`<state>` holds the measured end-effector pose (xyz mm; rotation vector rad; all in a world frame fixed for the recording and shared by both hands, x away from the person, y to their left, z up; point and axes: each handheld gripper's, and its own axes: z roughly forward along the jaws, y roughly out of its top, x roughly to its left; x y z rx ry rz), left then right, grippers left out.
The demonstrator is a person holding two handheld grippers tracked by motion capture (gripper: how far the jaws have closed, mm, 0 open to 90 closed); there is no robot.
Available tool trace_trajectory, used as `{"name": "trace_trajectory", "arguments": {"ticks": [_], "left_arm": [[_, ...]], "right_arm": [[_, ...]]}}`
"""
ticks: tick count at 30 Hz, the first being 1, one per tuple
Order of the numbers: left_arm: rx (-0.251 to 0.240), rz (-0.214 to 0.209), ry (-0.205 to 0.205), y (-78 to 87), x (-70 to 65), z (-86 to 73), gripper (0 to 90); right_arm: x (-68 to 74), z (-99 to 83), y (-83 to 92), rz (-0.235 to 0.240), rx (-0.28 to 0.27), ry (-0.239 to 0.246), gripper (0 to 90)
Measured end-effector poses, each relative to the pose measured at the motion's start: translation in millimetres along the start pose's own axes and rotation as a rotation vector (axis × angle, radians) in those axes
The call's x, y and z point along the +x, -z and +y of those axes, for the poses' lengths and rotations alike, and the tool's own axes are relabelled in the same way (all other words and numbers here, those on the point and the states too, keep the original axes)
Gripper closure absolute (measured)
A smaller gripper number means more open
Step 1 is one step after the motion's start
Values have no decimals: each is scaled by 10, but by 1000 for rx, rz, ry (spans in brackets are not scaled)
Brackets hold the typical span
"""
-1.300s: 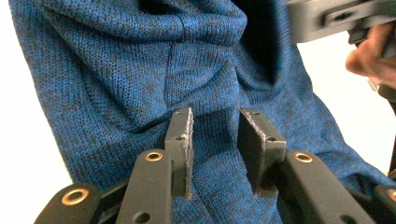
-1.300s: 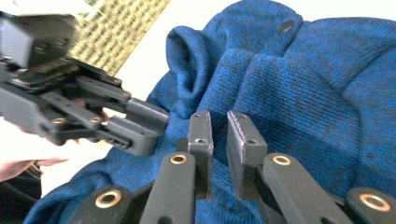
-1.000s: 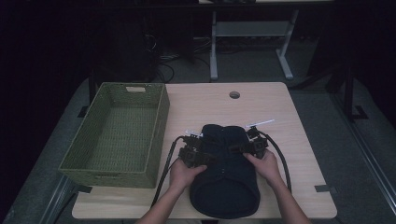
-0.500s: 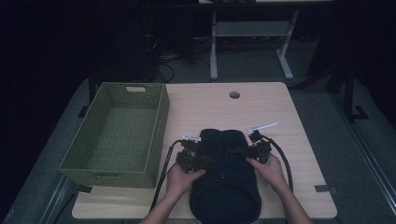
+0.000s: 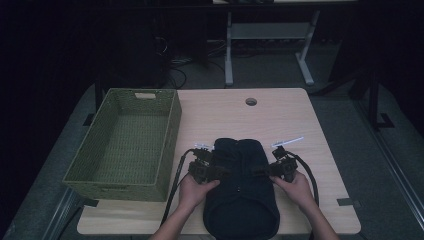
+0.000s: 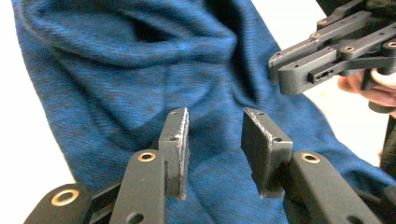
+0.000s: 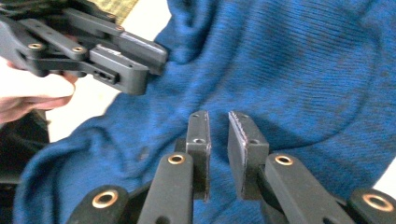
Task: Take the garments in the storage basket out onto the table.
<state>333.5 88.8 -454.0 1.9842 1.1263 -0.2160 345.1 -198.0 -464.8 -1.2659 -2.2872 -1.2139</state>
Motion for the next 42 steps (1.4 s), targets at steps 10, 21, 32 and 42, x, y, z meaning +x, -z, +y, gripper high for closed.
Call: {"name": "trace_trajectory", "arguments": {"ticks": [10, 21, 32, 42], "left_arm": [[42, -136, -41, 206, -197, -362, 705], [79, -148, -28, 184, -136, -626, 751], [50, -95, -42, 259, -98, -524, 717], [-24, -125, -21, 271, -51, -409, 704]], "right_arm": [[324, -363, 220, 116, 6, 62, 781], [264, -726, 132, 141, 86, 11, 814], [221, -639, 269, 134, 43, 9, 790], [179, -541, 262, 123, 33, -6, 772]]}}
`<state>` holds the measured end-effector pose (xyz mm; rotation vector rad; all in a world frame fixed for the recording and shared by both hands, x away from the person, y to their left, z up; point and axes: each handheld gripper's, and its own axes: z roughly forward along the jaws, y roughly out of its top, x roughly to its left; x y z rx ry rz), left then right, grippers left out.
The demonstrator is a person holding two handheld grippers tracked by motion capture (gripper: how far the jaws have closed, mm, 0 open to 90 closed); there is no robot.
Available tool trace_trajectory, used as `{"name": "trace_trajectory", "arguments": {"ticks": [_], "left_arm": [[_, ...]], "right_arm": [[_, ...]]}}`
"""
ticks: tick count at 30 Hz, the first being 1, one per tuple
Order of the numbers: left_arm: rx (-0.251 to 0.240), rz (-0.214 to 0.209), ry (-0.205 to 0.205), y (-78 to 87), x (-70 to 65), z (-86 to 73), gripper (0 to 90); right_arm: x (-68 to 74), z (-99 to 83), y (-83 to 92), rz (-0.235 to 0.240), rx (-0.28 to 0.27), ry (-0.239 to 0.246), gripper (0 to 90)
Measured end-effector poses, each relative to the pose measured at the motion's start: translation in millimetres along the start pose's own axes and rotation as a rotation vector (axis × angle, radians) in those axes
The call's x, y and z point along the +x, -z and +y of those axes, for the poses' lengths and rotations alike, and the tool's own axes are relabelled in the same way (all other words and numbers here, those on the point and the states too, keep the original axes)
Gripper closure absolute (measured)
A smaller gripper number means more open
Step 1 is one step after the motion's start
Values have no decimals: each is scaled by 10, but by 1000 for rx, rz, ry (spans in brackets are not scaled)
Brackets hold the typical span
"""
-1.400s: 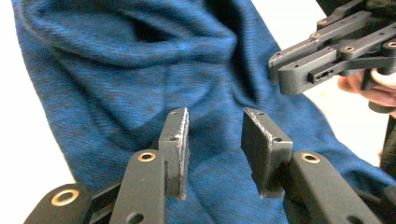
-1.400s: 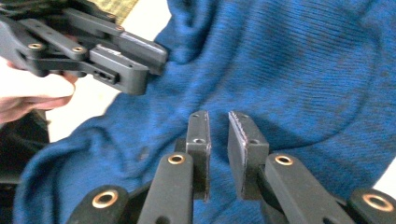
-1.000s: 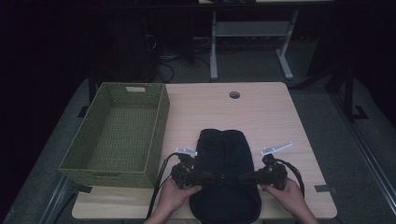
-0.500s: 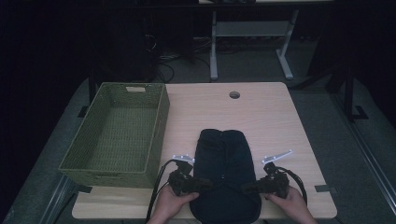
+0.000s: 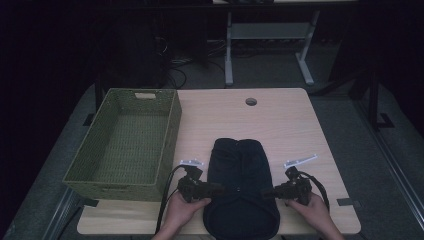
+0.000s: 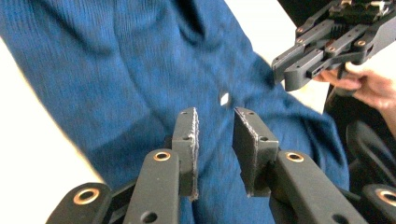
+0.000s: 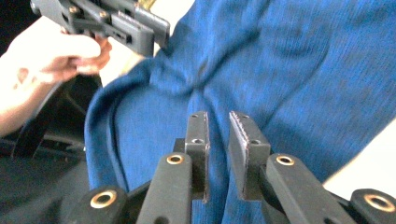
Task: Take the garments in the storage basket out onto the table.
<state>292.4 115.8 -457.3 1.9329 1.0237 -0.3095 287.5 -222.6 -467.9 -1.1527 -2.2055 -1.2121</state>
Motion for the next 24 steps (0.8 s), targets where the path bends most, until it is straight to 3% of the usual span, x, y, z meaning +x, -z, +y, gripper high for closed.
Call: {"name": "trace_trajectory", "arguments": {"ticks": [3, 6, 8, 13, 17, 21, 24], "left_arm": [[-47, 16, 4, -31, 17, 140, 699], [-99, 17, 41, -65, 69, 252, 696], [-109, 30, 42, -86, 103, 315, 696], [-141, 48, 53, -124, 168, 463, 688], [-163, 91, 62, -164, 240, 597, 681], [-101, 137, 85, -300, 341, 607, 676], [-66, 152, 96, -380, 387, 565, 675]], "right_arm": [[-1, 166, 17, -14, -41, 20, 772], [-14, 330, 23, -24, -75, 27, 772], [-33, 453, 26, -34, -94, 30, 763], [-187, 689, 37, -95, -109, -3, 748], [-346, 801, 5, -121, -120, -38, 742], [-477, 841, -82, -120, -125, -73, 742], [-536, 830, -152, -142, -91, -84, 742]]}}
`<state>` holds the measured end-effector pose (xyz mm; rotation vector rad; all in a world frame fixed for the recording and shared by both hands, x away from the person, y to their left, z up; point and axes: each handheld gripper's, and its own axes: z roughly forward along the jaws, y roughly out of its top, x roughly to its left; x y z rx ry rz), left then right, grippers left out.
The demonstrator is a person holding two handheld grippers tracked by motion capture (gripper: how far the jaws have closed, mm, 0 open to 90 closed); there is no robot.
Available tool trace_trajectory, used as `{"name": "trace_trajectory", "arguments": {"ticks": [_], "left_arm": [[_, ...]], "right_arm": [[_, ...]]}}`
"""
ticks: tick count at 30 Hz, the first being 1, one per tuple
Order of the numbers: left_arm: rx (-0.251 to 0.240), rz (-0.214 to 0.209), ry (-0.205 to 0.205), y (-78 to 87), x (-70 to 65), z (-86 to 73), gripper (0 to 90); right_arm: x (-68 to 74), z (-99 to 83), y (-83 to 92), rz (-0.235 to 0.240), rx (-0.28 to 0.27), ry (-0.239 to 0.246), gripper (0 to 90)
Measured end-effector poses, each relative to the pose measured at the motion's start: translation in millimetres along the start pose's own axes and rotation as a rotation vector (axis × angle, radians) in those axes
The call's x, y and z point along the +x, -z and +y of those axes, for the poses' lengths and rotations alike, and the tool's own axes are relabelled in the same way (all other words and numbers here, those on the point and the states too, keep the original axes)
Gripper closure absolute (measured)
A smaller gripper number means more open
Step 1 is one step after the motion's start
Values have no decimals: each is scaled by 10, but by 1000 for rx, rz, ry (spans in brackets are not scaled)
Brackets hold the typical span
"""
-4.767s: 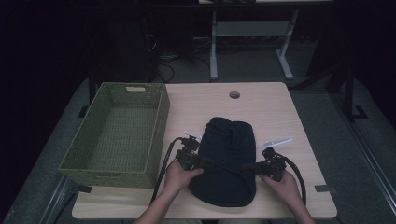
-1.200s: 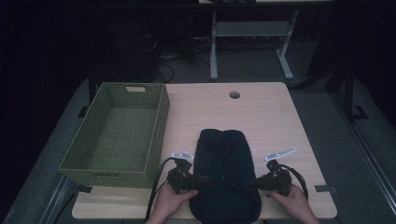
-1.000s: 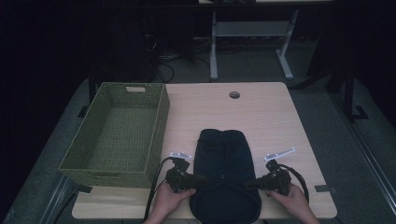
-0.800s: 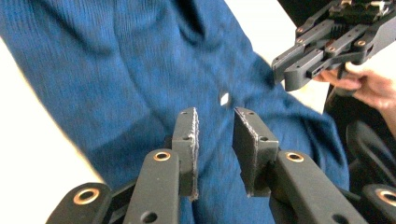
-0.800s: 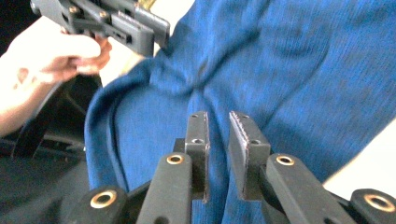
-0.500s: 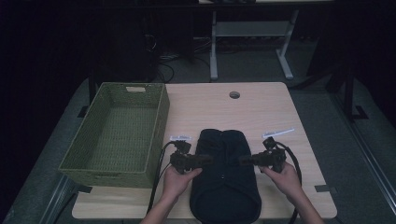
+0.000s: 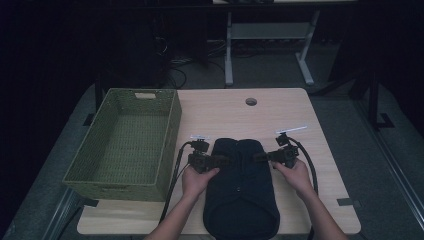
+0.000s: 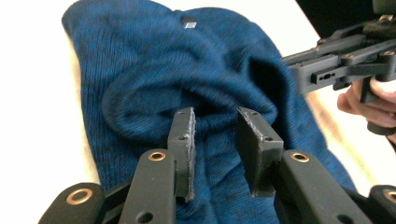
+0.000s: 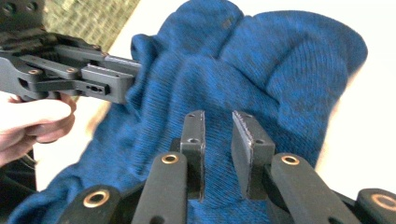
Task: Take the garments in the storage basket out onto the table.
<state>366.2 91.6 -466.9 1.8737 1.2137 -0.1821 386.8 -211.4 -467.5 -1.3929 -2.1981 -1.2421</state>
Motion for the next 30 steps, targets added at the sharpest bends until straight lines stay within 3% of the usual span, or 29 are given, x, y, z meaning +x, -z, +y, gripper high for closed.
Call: {"name": "trace_trajectory", "arguments": {"ticks": [4, 9, 20, 24, 30], "left_arm": [[4, 3, 0, -11, 7, -32, 683], [22, 17, -14, -6, -21, -68, 684], [29, -17, -18, 89, -79, -233, 685], [6, -42, -15, 195, -115, -193, 676], [-65, -35, -21, 364, -126, 35, 661]], "right_arm": [[-55, -60, -68, -7, 24, -9, 741], [-49, -116, -70, -9, 3, -10, 750], [30, -235, -35, -2, 27, 19, 752], [81, -213, 19, 0, 27, 22, 700], [121, -76, 211, -32, -36, 30, 656]]}}
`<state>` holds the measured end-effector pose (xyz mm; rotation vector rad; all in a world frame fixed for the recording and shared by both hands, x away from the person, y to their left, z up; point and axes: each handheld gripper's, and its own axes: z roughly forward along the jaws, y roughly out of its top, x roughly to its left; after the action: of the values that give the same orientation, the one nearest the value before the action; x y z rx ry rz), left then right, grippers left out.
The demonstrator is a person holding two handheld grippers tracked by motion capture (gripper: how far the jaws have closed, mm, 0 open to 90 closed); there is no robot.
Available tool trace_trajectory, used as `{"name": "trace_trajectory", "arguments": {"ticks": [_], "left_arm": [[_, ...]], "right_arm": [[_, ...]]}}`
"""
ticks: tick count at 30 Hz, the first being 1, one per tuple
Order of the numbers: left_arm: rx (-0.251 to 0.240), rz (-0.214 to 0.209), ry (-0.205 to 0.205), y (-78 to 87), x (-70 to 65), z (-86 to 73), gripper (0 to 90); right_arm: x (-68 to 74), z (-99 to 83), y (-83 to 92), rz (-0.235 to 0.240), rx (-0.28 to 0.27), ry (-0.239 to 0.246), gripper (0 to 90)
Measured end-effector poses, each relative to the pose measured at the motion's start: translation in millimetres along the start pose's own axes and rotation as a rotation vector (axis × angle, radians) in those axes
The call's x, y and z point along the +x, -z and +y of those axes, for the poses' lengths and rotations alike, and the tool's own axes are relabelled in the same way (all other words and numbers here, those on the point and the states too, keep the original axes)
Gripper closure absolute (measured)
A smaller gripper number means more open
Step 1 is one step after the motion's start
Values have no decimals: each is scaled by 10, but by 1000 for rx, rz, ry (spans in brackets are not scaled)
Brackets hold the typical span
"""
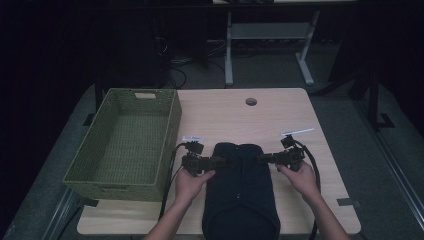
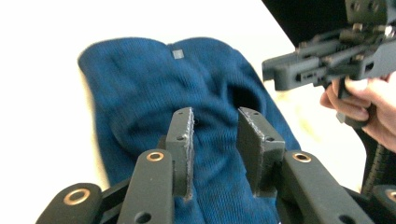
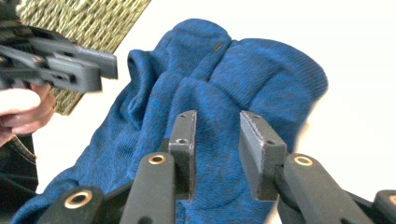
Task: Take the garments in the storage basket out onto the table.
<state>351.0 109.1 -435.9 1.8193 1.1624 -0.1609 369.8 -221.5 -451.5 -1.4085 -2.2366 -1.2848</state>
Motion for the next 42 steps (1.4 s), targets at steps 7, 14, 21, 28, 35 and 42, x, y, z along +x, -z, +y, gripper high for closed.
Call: {"name": "trace_trajectory", "arguments": {"ticks": [7, 14, 21, 28, 35, 42], "left_arm": [[-30, 57, 50, -55, 188, 195, 643], [-9, 113, 79, -176, 351, 191, 633], [5, 159, 75, -209, 407, 206, 608], [25, 188, 75, -265, 407, 206, 586], [56, 205, 69, -325, 416, 183, 531], [86, 230, 30, -357, 380, 215, 551]], "right_arm": [[-116, 135, 59, -51, -17, -21, 611], [-188, 200, -23, -104, 10, -22, 576], [-150, 247, -52, -151, 22, 2, 574], [-101, 288, -120, -210, 51, 31, 581], [-107, 281, -210, -229, 84, 30, 613], [-81, 296, -270, -248, 98, 42, 652]]}}
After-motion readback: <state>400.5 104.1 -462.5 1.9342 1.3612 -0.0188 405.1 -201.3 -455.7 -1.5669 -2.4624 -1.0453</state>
